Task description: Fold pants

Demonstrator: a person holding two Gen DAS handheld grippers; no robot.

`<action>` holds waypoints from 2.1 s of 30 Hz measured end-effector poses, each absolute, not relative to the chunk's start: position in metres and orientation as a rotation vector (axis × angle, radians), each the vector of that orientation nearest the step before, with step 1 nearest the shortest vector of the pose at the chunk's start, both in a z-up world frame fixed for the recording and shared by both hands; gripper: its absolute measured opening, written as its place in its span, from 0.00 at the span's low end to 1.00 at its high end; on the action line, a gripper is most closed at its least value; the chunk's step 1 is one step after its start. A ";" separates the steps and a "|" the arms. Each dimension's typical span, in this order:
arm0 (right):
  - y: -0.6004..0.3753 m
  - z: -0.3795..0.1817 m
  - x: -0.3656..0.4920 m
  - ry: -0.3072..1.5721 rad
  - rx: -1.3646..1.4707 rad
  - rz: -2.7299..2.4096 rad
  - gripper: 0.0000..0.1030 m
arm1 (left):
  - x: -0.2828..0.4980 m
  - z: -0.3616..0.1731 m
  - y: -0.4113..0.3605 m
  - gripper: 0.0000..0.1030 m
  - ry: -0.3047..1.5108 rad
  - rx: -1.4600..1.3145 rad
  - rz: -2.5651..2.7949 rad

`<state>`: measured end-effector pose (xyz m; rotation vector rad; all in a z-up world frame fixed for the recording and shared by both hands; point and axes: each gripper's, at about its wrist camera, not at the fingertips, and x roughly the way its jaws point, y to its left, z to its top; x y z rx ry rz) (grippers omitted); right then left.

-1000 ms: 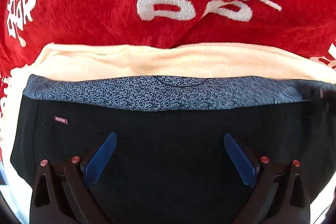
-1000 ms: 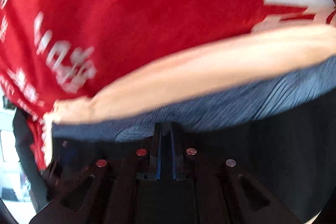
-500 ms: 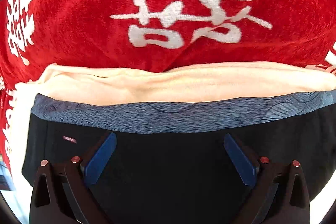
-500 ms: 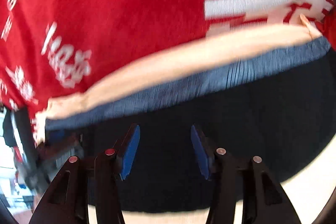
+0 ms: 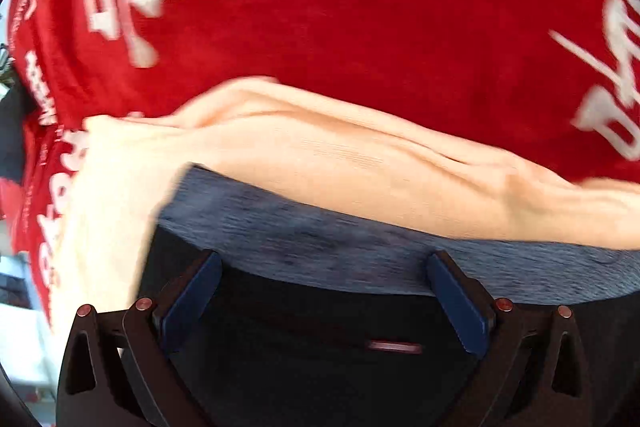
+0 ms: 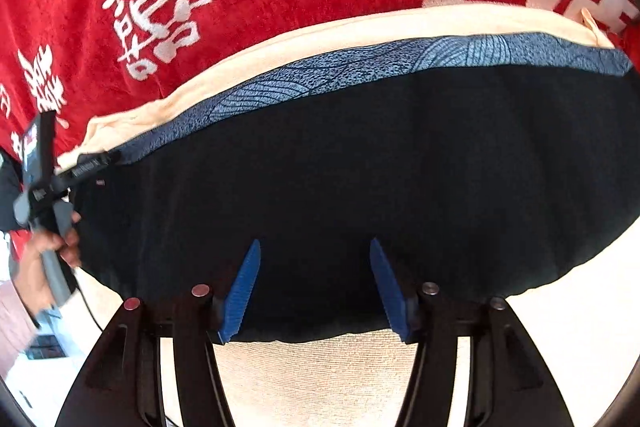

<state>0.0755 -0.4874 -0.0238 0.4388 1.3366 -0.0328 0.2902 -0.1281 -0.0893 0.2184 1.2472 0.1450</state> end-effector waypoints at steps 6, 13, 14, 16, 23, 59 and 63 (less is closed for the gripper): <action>-0.477 -0.025 0.084 1.355 0.384 -0.048 0.62 | 0.288 -0.065 -0.100 1.00 1.259 0.227 0.219; -0.474 -0.016 0.076 1.382 0.404 -0.071 0.62 | 0.197 -0.048 -0.162 1.00 1.285 0.265 -0.025; -0.473 -0.014 0.073 1.384 0.407 -0.067 0.62 | 0.186 -0.050 -0.178 1.00 1.301 0.261 -0.075; -0.473 -0.009 0.064 1.392 0.413 -0.053 0.62 | 0.169 -0.052 -0.206 1.00 1.319 0.265 -0.148; -0.504 -0.006 0.023 1.417 0.487 -0.098 0.62 | 0.143 -0.048 -0.293 1.00 1.319 0.235 -0.255; -0.715 -0.016 -0.069 1.294 0.585 -0.423 0.37 | 0.124 -0.080 -0.351 1.00 1.382 0.282 -0.084; -0.726 -0.018 -0.078 1.266 0.666 -0.451 0.37 | 0.124 -0.062 -0.373 1.00 1.372 0.369 -0.049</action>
